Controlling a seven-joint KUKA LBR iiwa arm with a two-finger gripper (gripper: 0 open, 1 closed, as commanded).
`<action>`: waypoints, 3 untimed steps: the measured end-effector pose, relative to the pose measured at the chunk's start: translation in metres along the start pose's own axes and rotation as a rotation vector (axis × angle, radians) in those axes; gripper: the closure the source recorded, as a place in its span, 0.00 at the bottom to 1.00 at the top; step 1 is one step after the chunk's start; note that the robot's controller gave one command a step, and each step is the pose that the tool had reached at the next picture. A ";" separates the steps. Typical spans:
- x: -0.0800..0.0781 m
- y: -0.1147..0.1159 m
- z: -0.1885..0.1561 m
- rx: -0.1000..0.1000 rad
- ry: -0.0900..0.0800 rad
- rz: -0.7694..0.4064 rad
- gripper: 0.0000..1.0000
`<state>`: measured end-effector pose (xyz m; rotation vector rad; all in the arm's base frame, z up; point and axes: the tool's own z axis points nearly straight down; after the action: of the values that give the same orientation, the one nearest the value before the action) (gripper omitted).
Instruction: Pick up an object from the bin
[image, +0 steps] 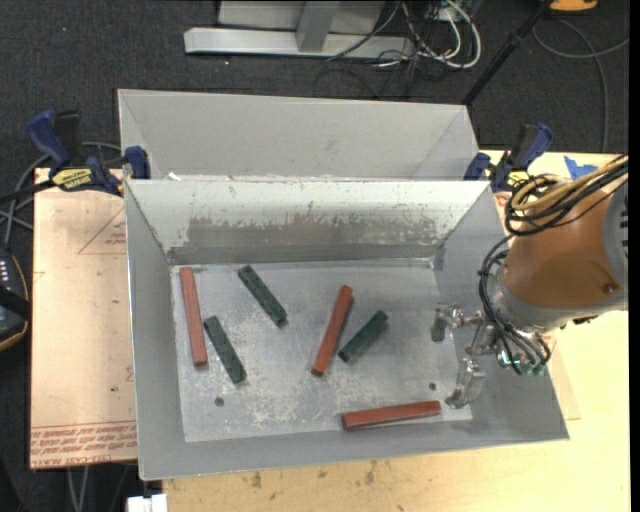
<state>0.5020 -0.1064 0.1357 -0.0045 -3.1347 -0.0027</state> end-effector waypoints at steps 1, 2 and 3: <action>-0.044 0.093 -0.031 -0.002 -0.015 -0.089 0.00; -0.071 0.091 0.070 0.001 -0.003 -0.206 0.00; -0.073 0.091 0.065 0.002 -0.008 -0.208 1.00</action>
Offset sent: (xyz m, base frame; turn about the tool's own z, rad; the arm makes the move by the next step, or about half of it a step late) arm 0.0417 0.0861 0.0295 -0.0782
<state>0.5747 -0.0158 0.0709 0.3214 -3.1262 -0.0008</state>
